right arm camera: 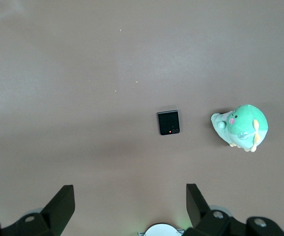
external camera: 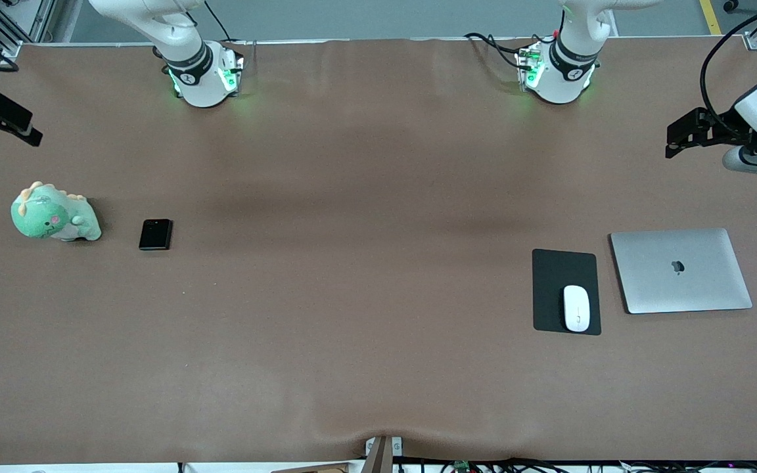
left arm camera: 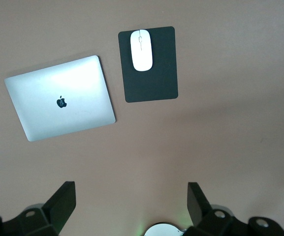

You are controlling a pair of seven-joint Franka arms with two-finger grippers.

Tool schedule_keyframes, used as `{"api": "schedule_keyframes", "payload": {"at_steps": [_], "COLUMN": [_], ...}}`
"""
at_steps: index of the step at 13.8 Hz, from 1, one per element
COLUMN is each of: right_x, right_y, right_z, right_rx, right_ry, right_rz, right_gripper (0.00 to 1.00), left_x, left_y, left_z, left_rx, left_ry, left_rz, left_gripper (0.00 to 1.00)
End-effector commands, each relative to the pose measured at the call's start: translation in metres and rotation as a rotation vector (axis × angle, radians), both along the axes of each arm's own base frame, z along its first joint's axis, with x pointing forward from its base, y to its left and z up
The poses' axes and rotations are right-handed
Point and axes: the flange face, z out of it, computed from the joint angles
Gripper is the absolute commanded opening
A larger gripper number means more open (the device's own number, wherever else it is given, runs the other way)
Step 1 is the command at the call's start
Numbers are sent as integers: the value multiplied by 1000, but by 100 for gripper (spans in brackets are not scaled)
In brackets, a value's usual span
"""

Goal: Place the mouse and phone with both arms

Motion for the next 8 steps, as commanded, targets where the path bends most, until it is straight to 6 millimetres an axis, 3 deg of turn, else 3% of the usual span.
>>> {"api": "schedule_keyframes", "payload": {"at_steps": [1, 3, 8], "right_x": [-4, -1, 3], "right_y": [-5, -7, -2], "right_z": [-24, -43, -48], "right_rx": [-40, -66, -61], "right_ry": [28, 40, 32], "right_rz": [-28, -27, -18], "right_gripper": [100, 100, 100], "left_x": [2, 2, 3], "left_y": [2, 2, 4], "left_z": [4, 4, 3], "left_rx": [9, 9, 9], "left_ry": [-7, -7, -6], "left_rz": [-5, -5, -2], "left_gripper": [100, 100, 100]}}
